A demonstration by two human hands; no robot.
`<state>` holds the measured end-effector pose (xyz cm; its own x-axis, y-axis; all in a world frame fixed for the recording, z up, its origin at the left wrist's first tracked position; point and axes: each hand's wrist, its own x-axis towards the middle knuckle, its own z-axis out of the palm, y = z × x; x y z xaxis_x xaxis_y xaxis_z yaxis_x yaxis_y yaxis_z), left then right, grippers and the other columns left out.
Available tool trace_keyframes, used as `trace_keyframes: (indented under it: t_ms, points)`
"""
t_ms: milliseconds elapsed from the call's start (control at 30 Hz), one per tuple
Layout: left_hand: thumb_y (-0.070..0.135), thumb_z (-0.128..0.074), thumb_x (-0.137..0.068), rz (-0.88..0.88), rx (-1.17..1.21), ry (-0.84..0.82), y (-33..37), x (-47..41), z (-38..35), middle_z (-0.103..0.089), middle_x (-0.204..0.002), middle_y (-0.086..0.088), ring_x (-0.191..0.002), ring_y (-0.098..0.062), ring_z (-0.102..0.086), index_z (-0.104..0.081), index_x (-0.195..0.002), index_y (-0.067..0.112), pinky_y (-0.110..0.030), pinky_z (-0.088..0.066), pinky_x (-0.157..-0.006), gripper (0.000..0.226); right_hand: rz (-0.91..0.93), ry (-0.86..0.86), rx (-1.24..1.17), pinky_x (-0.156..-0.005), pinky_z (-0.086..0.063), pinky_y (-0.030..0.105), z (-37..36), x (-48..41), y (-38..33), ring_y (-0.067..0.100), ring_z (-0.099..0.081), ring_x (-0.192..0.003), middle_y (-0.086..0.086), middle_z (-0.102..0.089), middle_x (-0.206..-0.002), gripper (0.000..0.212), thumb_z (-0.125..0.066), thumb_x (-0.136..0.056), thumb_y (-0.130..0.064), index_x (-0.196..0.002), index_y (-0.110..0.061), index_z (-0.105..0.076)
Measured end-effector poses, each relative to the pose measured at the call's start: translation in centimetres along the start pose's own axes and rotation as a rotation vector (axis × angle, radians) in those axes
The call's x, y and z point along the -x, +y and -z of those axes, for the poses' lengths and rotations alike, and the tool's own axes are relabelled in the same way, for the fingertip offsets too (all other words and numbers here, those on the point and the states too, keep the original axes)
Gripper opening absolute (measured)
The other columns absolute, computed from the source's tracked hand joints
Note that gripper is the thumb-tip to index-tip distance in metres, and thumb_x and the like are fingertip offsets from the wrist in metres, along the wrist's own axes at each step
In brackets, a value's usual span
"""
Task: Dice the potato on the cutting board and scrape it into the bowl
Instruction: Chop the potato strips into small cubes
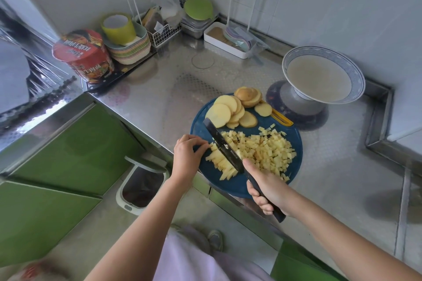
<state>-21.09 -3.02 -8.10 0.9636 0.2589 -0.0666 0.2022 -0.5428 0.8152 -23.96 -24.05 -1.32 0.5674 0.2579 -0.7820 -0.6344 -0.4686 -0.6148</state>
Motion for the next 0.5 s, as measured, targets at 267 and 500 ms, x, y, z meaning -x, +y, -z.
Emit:
trace_keyframes:
  t_ms: [267, 500]
  points:
    - [0.014, -0.051, -0.095, 0.128, 0.157, 0.116, 0.7, 1.0, 0.5, -0.052, -0.103, 0.003, -0.096, -0.013, -0.054, -0.056, -0.101, 0.016, -0.031, -0.050, -0.085, 0.009, -0.001, 0.062, 0.119, -0.036, -0.029, 0.021, -1.1, -0.1, 0.7, 0.016, -0.029, -0.035, 0.003, -0.029, -0.045, 0.072, -0.033, -0.071, -0.084, -0.054, -0.015, -0.034]
    - [0.033, -0.059, -0.092, -0.001, -0.033, 0.051, -0.1, 1.9, -0.6, -0.048, -0.104, 0.008, -0.102, -0.007, -0.037, -0.050, -0.101, 0.023, -0.023, -0.035, -0.086, 0.016, 0.008, 0.069, 0.134, -0.038, -0.029, 0.021, -1.4, -0.4, 0.9, 0.016, -0.028, -0.036, 0.002, -0.030, -0.044, 0.072, -0.033, -0.068, -0.086, -0.053, -0.015, -0.034]
